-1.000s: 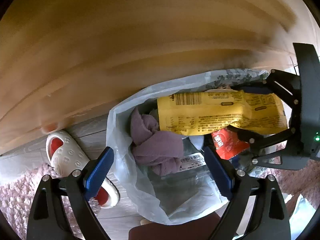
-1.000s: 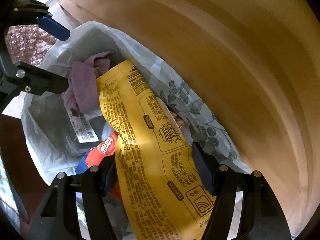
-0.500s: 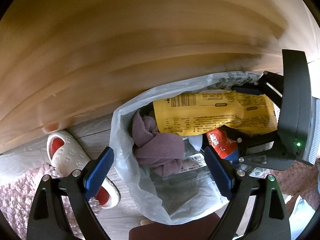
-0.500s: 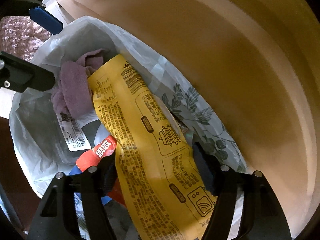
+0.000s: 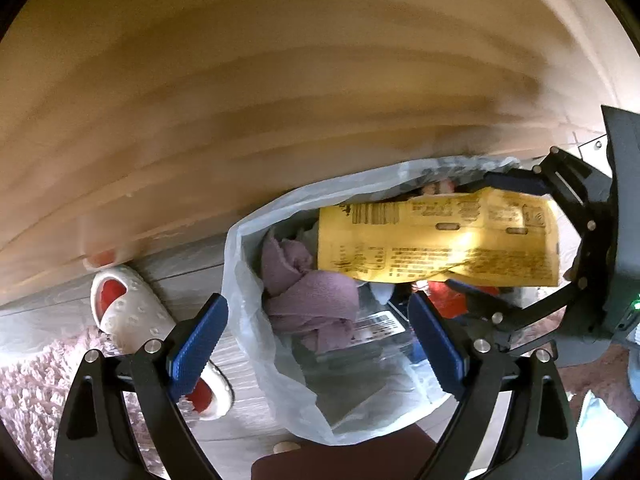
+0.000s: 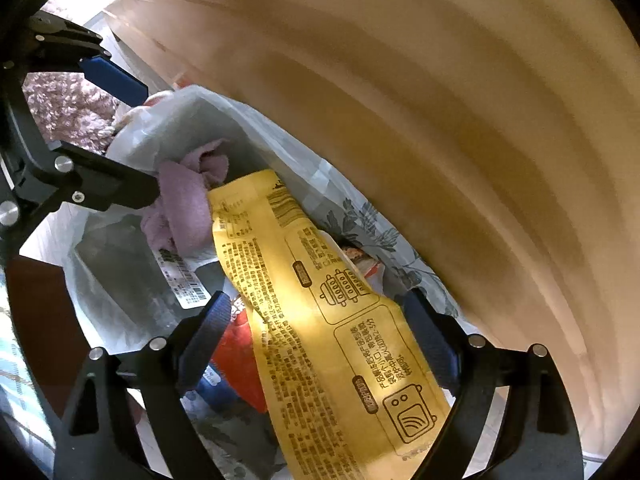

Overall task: Collect trash
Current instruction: 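Open the left gripper to drop the towel while the right releases the wrapper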

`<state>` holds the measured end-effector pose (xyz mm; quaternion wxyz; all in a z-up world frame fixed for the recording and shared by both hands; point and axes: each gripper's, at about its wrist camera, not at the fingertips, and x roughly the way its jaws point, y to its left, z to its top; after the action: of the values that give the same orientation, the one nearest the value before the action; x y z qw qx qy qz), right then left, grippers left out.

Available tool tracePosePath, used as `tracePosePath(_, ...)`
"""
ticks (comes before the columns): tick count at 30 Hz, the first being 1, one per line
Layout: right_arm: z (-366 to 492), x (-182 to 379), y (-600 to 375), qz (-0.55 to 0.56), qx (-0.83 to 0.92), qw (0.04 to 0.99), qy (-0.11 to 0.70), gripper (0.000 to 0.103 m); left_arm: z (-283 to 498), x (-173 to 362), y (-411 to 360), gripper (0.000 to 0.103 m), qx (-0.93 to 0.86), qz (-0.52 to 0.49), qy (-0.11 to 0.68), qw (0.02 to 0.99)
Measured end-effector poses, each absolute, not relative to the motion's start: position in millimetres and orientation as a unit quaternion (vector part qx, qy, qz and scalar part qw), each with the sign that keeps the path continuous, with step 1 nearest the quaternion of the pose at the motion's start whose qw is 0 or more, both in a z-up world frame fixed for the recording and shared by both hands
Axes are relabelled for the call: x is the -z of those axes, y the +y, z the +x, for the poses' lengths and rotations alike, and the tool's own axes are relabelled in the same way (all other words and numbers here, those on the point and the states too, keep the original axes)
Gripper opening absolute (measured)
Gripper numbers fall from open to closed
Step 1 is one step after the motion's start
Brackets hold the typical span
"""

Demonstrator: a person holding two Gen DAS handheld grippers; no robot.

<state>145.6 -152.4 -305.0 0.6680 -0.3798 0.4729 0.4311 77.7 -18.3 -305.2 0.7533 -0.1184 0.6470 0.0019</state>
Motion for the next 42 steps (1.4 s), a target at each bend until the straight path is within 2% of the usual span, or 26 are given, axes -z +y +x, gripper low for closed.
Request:
tracePosePath(21,122.5,213.3,-186.0,-0.350,-0.386,0.723,0.453,0.085,60.8,271.5,-6.0,0.090,-0.012,-0.131,0.606,0.785)
tracePosePath(25,119.5,208.9,-193.3,-0.341,-0.378,0.728,0.459,0.085,57.2,264.7,-5.8,0.094,-0.011,-0.131,0.597,0.792)
tracePosePath(26,118.9,209.3,-193.9,-0.340,-0.377,0.728,0.460,0.089,56.1,262.6,-5.6,0.095,-0.010,-0.133,0.594,0.794)
tracePosePath(30,114.8,203.2,-194.3,-0.338,-0.371,0.733,0.459,0.090,53.9,256.6,-6.2,0.095,-0.008,-0.131,0.587,0.799)
tracePosePath(32,113.1,206.2,-194.4,-0.335,-0.371,0.735,0.459,0.094,52.9,254.1,-7.7,0.095,-0.007,-0.129,0.582,0.803)
tracePosePath(33,111.4,222.2,-190.4,-0.335,-0.369,0.736,0.458,0.094,52.8,253.0,-7.6,0.095,-0.005,-0.129,0.581,0.803)
tracePosePath(42,103.4,213.9,-192.8,-0.319,-0.361,0.752,0.451,0.094,48.2,240.0,-4.5,0.095,-0.002,-0.141,0.562,0.815)
